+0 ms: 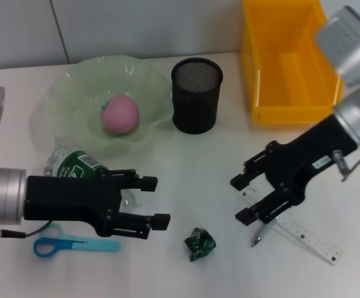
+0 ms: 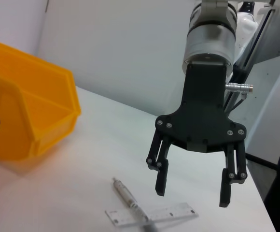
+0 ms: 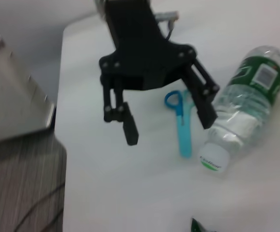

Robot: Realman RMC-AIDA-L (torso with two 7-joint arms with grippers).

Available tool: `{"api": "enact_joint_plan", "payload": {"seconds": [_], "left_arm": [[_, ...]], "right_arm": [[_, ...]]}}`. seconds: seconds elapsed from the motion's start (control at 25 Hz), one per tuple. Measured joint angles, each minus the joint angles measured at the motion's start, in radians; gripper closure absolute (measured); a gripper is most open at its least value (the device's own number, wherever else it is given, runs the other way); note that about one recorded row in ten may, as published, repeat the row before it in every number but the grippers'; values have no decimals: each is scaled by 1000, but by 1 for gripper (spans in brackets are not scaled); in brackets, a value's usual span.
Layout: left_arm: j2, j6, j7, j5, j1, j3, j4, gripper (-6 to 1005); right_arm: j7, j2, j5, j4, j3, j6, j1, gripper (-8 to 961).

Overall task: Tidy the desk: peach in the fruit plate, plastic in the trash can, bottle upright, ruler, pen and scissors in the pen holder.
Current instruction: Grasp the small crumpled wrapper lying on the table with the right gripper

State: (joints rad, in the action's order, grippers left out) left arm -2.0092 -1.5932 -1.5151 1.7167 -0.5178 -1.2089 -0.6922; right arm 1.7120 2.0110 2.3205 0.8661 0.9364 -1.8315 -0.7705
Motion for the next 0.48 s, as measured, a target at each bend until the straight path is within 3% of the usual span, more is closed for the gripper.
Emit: {"api": "enact_joint_plan", "payload": {"seconds": [0.24,0.48], "left_arm": [[19,-4,5,0,19,11,2,153],[27,-30,5,-1,38,53,3,153]], "right_arm": [[4,39,50,0,102,76,-55,224],[-6,63,52,-24,192,128,-70,224]]}}
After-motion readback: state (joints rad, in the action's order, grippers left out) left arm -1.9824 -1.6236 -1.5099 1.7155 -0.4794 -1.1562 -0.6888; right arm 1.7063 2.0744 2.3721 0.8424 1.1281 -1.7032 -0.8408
